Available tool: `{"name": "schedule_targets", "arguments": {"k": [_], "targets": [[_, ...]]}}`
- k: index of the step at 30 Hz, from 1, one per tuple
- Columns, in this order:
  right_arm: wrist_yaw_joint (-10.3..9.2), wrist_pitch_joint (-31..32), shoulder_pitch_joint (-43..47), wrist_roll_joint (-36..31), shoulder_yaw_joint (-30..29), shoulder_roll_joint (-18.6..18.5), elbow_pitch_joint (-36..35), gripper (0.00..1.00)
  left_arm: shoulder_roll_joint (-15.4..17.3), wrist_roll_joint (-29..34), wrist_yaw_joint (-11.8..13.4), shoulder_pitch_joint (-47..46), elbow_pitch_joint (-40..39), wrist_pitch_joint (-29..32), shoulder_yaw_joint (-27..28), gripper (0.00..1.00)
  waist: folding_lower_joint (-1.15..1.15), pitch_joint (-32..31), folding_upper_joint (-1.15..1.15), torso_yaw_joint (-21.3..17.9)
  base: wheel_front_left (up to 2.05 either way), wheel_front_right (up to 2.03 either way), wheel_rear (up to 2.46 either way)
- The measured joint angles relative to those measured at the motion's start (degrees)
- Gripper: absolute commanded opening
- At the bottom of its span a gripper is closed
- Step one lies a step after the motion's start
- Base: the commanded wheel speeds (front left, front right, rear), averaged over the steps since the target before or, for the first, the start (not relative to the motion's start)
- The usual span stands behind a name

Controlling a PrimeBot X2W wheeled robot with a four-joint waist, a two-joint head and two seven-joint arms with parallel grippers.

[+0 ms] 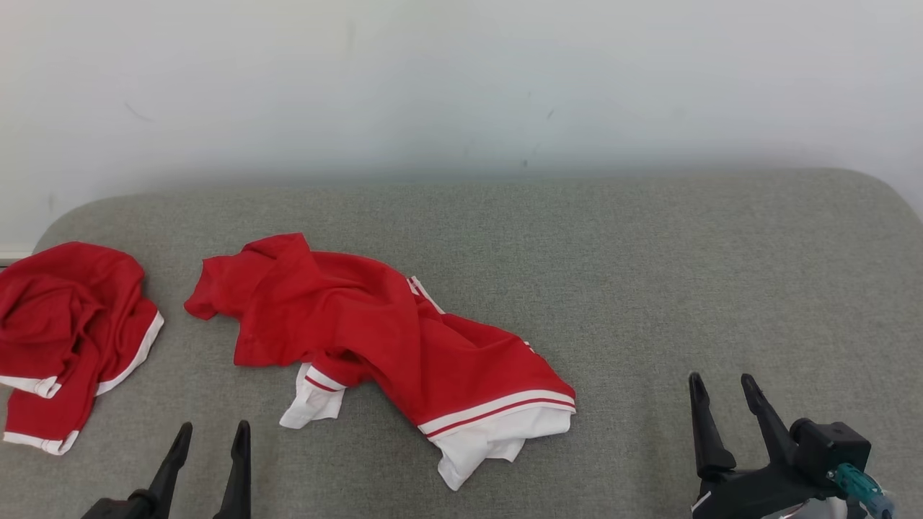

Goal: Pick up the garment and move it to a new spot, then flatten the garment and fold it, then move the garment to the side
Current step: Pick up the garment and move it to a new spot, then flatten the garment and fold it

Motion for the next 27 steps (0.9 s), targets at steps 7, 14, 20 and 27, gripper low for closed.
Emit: {"name": "schedule_targets", "arguments": {"k": [7,14,20,27], "targets": [[0.00,0.52,0.19,-0.04,0.62,-0.53,1.69,1.00,0.30,-0.09,0.02,0.75,0.80,0.62,0.22,1.00,0.00,-0.17,0.00,-0.12,0.00,0.00,0.00],[0.00,0.97,0.19,-0.14,1.31,-0.52,1.85,1.00,0.30,-0.09,0.04,0.75,0.48,0.62,0.22,1.00,0.00,-0.09,0.00,-0.13,0.00,0.00,0.00],[0.00,1.04,0.18,-0.57,1.68,-0.52,1.98,1.00,0.30,-0.08,0.16,0.75,-0.10,0.63,0.23,1.00,0.00,0.26,0.00,-0.19,0.00,0.00,0.00],[0.00,1.05,0.12,-1.05,1.99,-0.52,1.99,1.00,0.26,-0.05,0.56,0.74,-0.54,0.63,0.21,1.00,0.00,0.61,0.00,-0.33,0.00,0.00,0.00]]}}
